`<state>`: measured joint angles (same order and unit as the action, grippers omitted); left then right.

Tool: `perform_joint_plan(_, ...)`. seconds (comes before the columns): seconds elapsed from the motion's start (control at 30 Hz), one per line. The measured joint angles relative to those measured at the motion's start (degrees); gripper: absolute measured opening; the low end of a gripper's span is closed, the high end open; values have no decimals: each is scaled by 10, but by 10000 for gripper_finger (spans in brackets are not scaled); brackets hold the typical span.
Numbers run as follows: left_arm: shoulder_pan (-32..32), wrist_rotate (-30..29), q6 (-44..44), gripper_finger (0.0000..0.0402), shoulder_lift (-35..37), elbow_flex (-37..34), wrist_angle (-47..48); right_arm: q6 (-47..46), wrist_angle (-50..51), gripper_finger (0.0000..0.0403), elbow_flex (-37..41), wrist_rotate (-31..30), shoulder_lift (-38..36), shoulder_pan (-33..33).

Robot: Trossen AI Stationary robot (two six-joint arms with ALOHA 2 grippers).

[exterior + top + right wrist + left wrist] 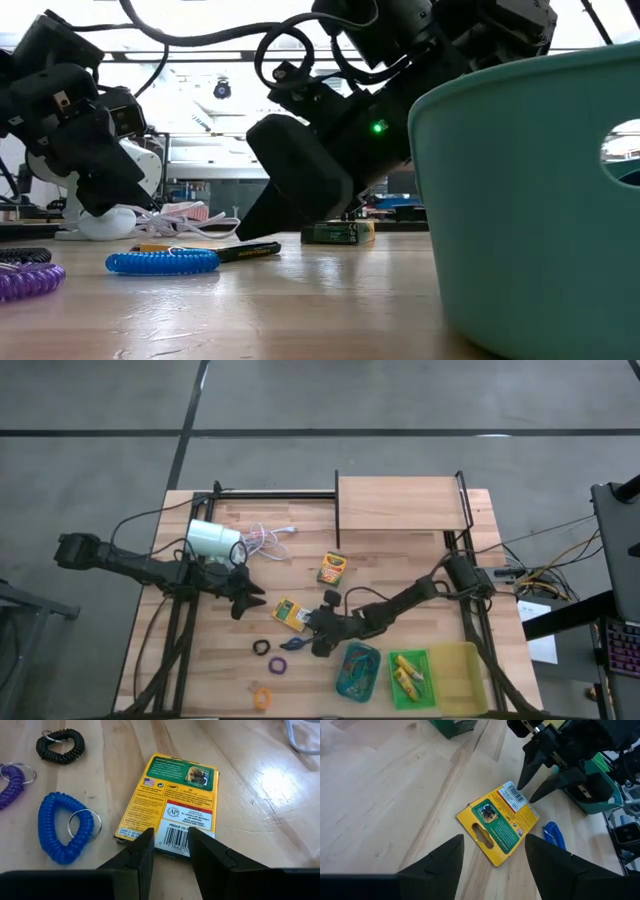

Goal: Pick & Place Office Desk Supplies
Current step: Put the crayon box into the green bin

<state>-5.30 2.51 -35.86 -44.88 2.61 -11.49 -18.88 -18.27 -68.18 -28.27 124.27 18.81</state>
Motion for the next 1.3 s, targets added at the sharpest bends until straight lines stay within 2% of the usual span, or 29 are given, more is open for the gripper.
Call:
perform_joint_plan(0.7,0,0,-7,216,0,0,2,-7,31,98,1,3,-1,-1)
perform_joint_plan(0.9,0,0,-41,216,0,0,17,-7,31,100,1,3,-1,-1)
perform_joint_plan(1.17,0,0,-175,216,0,0,26,-7,30,91,1,5,-1,-1)
perform_joint_plan(1.3,0,0,-210,216,-13,-1,28,-7,30,86,1,5,-1,-1)
